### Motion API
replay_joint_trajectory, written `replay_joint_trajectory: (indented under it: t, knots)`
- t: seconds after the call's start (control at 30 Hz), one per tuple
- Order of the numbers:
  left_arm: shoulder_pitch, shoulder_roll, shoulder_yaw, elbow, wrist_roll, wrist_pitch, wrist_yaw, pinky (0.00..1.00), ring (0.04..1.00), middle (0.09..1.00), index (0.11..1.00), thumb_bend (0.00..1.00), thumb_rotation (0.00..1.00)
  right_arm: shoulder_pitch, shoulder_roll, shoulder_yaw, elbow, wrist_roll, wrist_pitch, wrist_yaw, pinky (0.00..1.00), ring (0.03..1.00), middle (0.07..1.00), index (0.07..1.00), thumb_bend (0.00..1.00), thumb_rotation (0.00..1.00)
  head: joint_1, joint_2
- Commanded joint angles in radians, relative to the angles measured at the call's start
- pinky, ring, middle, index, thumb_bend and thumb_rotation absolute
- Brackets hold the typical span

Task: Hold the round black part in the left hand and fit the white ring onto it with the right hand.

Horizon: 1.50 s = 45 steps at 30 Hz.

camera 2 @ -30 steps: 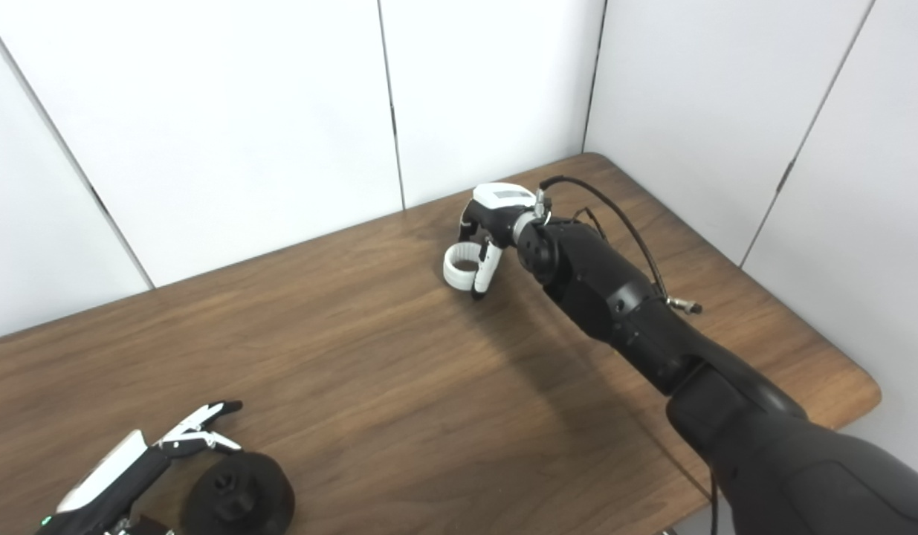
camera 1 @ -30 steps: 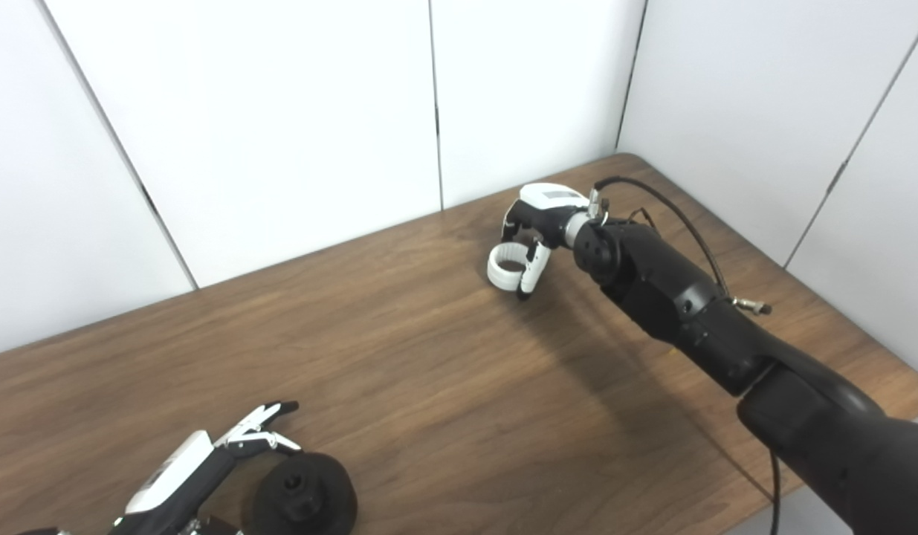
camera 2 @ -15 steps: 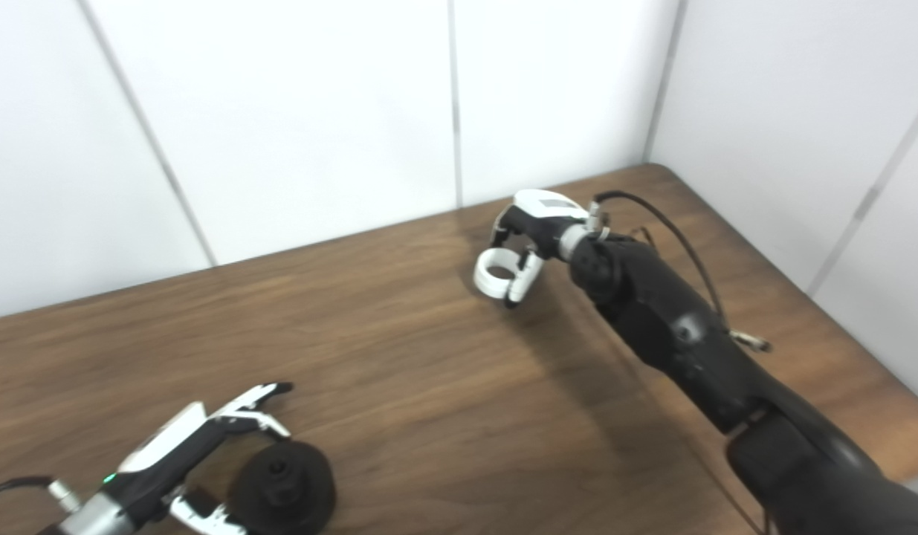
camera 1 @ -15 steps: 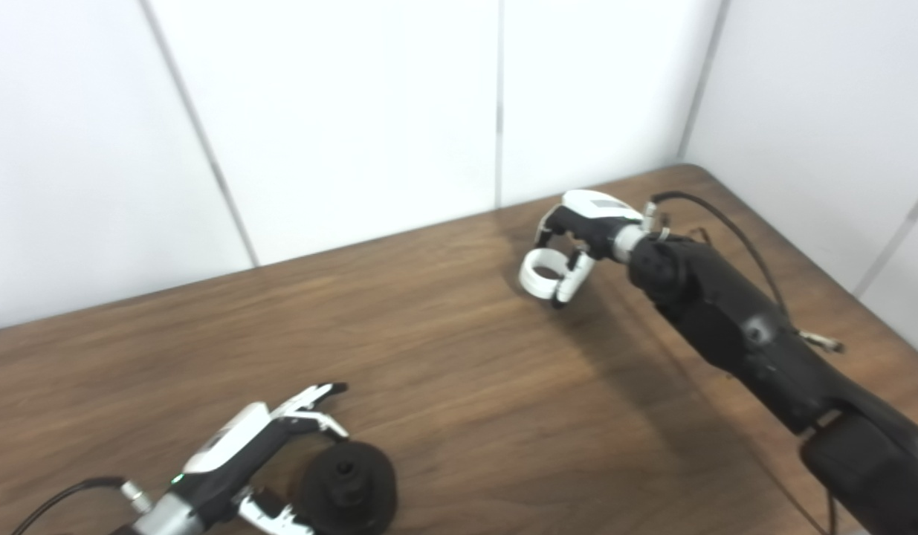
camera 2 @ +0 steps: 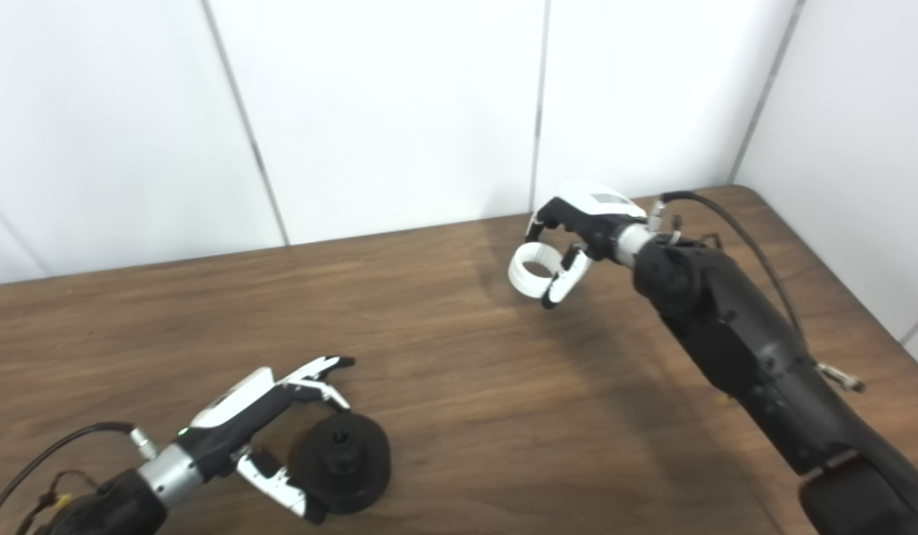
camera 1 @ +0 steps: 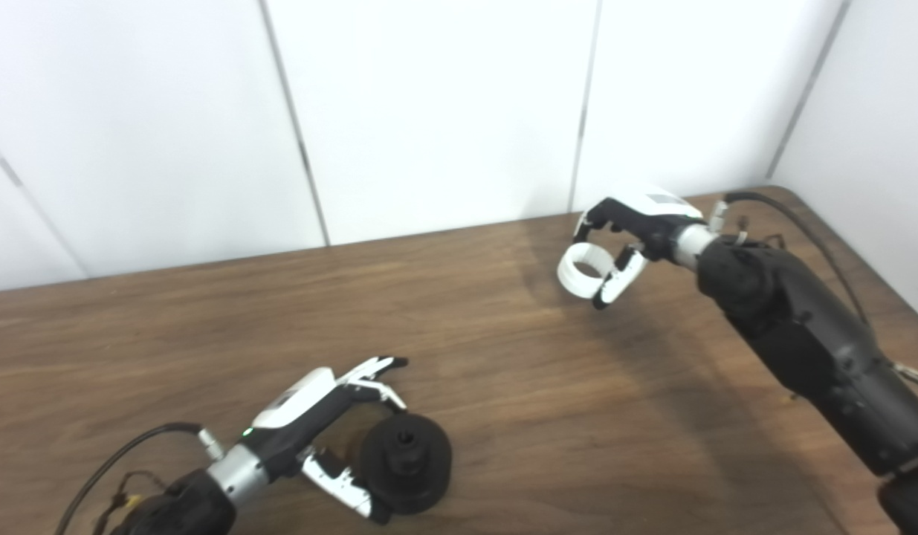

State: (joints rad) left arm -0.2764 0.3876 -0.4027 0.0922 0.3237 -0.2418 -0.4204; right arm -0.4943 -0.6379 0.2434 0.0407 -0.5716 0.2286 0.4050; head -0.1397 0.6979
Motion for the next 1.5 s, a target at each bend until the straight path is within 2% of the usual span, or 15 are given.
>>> replay_joint_trajectory:
  t: [0.0,0.13,0.3,0.57,1.07,1.2,1.47]
  knots:
    - [0.016,-0.006,-0.038,0.020,0.041,0.062,-0.047,0.93,1.000,0.975,0.490,0.52,0.07,-0.026,-0.030,-0.025,-0.054,0.011,-0.031,-0.001,0.74,0.805,0.769,0.483,0.52,0.13,0.016,0.006]
    - [0.015,-0.020,-0.043,0.028,0.053,0.055,-0.031,0.94,1.000,0.972,0.489,0.52,0.07,-0.012,-0.034,-0.031,-0.118,0.026,-0.028,0.032,0.73,0.807,0.770,0.484,0.52,0.13,0.048,0.015]
    - [0.010,-0.028,-0.053,0.007,0.061,0.099,-0.042,0.94,1.000,0.979,0.490,0.52,0.07,-0.004,-0.036,-0.030,-0.171,0.044,-0.057,0.055,0.70,0.796,0.771,0.483,0.52,0.13,0.083,0.026]
    - [0.007,-0.042,-0.055,0.019,0.067,0.095,-0.026,0.93,1.000,0.975,0.489,0.52,0.08,-0.001,-0.025,-0.015,-0.260,0.047,-0.065,0.121,0.70,0.799,0.775,0.482,0.52,0.14,0.122,0.044]
    - [-0.004,-0.061,-0.074,0.044,0.100,0.096,-0.013,0.90,1.000,0.975,0.489,0.52,0.08,0.021,0.006,0.019,-0.432,0.081,-0.065,0.220,0.72,0.810,0.780,0.482,0.52,0.14,0.133,0.058]
    - [-0.006,-0.068,-0.074,0.050,0.096,0.102,-0.016,0.91,1.000,0.975,0.489,0.52,0.08,0.020,0.020,0.031,-0.451,0.095,-0.062,0.245,0.72,0.819,0.780,0.481,0.52,0.14,0.137,0.059]
    - [-0.013,-0.074,-0.078,0.061,0.107,0.103,-0.012,0.91,1.000,0.977,0.488,0.52,0.08,0.032,0.050,0.050,-0.463,0.103,-0.104,0.247,0.70,0.799,0.774,0.480,0.52,0.14,0.142,0.059]
